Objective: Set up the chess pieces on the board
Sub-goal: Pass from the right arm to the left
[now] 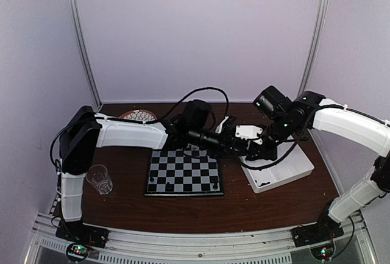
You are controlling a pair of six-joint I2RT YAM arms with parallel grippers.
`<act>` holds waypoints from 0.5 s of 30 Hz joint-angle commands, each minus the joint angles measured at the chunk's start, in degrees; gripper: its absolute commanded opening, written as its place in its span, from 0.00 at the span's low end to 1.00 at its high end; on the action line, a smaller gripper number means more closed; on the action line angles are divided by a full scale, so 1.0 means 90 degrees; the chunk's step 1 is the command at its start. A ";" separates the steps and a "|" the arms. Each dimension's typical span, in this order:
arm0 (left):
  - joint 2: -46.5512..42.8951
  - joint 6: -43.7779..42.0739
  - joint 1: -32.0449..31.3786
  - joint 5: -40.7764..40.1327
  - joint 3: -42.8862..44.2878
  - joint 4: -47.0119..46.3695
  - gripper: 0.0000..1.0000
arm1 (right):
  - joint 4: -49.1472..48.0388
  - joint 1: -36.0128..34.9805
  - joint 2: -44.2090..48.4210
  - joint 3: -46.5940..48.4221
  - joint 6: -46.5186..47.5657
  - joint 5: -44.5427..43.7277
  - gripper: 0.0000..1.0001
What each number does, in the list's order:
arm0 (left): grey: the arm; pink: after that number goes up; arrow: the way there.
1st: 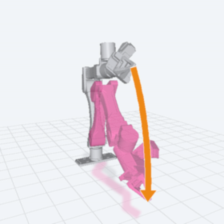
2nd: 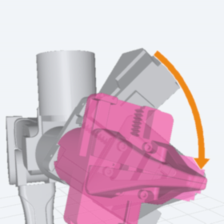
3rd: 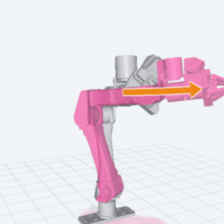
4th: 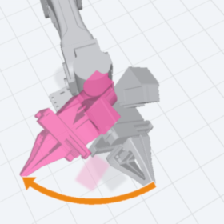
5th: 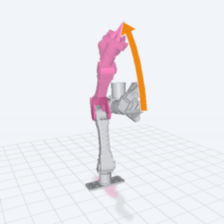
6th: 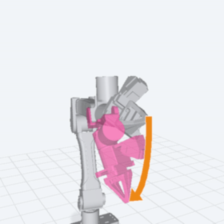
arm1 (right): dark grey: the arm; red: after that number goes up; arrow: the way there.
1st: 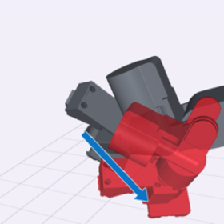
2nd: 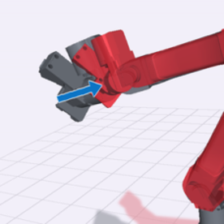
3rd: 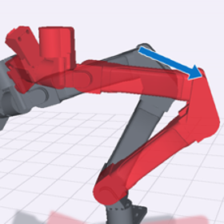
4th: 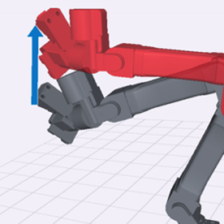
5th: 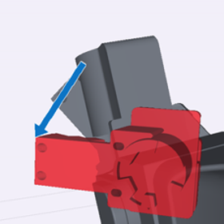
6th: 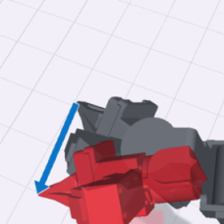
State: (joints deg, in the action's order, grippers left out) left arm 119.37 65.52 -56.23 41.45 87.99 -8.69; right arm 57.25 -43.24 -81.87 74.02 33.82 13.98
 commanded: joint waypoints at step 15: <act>-0.1766 -0.2971 0.1064 -0.0996 -0.0375 0.3451 0.00 | 0.0263 0.0044 0.0763 -0.0193 0.0147 -0.0635 0.53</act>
State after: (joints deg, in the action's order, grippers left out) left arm 112.29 54.13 -50.41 39.46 84.60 4.51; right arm 58.33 -43.24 -80.73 74.72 34.33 11.11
